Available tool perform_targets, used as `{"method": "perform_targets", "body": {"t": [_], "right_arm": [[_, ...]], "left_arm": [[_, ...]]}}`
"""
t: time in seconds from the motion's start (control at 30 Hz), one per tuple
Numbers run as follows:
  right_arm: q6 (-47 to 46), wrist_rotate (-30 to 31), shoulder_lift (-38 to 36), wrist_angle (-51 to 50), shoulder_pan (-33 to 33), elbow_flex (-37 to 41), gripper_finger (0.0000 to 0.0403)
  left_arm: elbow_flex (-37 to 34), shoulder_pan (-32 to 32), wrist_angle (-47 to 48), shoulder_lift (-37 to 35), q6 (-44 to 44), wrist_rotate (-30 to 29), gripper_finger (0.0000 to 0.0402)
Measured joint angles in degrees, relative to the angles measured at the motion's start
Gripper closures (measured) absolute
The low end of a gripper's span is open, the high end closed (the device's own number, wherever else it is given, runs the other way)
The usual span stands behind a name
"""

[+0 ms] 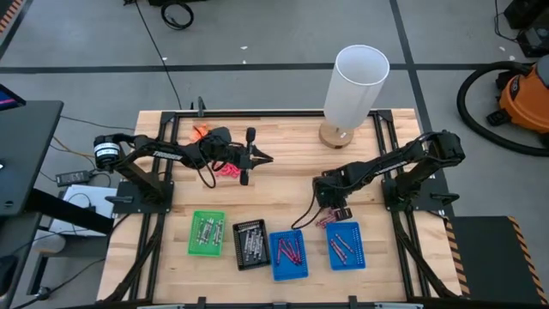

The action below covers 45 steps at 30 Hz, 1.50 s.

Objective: Sort crayons
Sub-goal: Put the red crayon into the left blue bin

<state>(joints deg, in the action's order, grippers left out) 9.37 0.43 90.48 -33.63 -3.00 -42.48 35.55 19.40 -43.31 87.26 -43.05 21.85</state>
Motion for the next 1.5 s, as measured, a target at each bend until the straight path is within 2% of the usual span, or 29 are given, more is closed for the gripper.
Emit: {"method": "perform_targets", "body": {"t": [0.2, 0.5, 0.73, 1.5], "right_arm": [[2.71, -0.74, 0.05, 0.55, 2.29, 0.02, 0.0323], [3.95, 1.94, 0.48, 0.38, 2.78, -2.32, 0.0377], [3.95, 4.92, 0.63, 0.29, 2.90, -4.15, 0.0369], [1.27, -1.62, 0.37, -0.98, 2.70, -9.29, 0.0368]], "left_arm": [[0.00, -0.07, -0.59, 0.00, -0.22, -6.87, 0.0367], [0.00, -0.47, -0.59, 0.00, -0.11, -7.15, 0.0367], [0.00, -0.66, -0.58, 0.00, -0.11, -7.15, 0.0367], [0.00, -0.64, -0.56, 0.00, -0.07, -7.22, 0.0367]]}}
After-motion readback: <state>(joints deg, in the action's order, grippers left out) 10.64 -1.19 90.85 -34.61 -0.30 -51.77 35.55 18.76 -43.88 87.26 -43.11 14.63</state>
